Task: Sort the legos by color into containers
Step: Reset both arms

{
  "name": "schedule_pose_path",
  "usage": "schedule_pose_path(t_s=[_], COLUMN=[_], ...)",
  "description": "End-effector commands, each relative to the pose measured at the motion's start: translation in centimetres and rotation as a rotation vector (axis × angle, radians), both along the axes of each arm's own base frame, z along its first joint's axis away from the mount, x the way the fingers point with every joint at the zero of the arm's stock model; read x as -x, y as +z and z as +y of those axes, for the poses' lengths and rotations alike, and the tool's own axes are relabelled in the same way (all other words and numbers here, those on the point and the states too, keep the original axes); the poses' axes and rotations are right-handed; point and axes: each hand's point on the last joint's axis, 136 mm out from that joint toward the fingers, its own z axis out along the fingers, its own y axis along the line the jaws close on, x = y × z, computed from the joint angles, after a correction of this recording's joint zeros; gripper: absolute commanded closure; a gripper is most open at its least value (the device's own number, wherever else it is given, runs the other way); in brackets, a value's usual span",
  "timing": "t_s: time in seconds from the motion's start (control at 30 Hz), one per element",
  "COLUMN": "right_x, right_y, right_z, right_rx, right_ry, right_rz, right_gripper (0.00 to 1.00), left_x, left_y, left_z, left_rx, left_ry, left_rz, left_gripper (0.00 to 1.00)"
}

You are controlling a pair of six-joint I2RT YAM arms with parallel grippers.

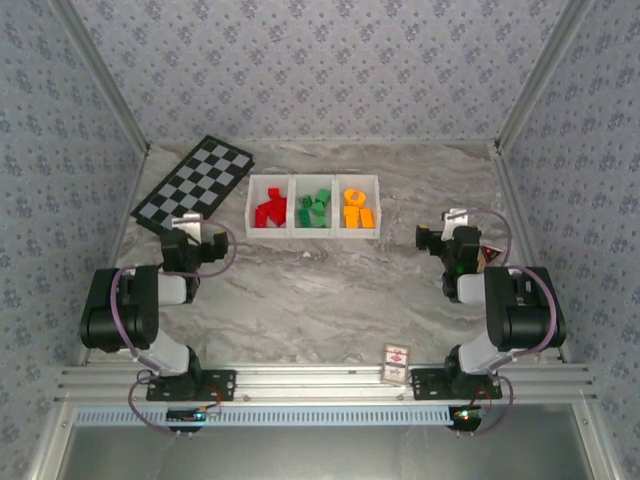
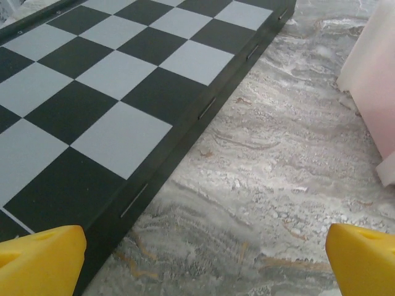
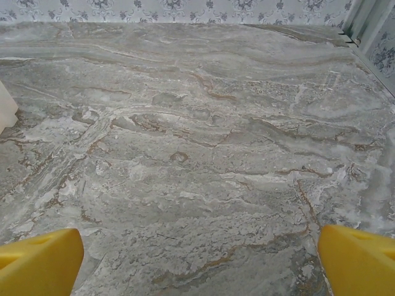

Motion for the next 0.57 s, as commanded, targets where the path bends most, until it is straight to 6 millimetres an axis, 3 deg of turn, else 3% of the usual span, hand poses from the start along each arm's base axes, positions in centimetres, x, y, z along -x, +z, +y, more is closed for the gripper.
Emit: schedule_pose_path(t_s=[0.0, 0.53], right_x=[-0.01, -0.10], right_y=[-0.15, -0.07], right_z=[-0.08, -0.36], right_rx=[0.003, -0.010], right_ry=[-0.005, -0.001], right_rz=[0.012, 0.012], right_gripper=[0.00, 0.00], left_x=[-1.05, -1.05], left_y=[1.79, 1.76], left_z=[0.43, 0.22], left_rx=[0.009, -0.024], left_ry=[0.036, 0.049], left_rz=[-0.055, -0.047], left_gripper=[0.00, 0.00])
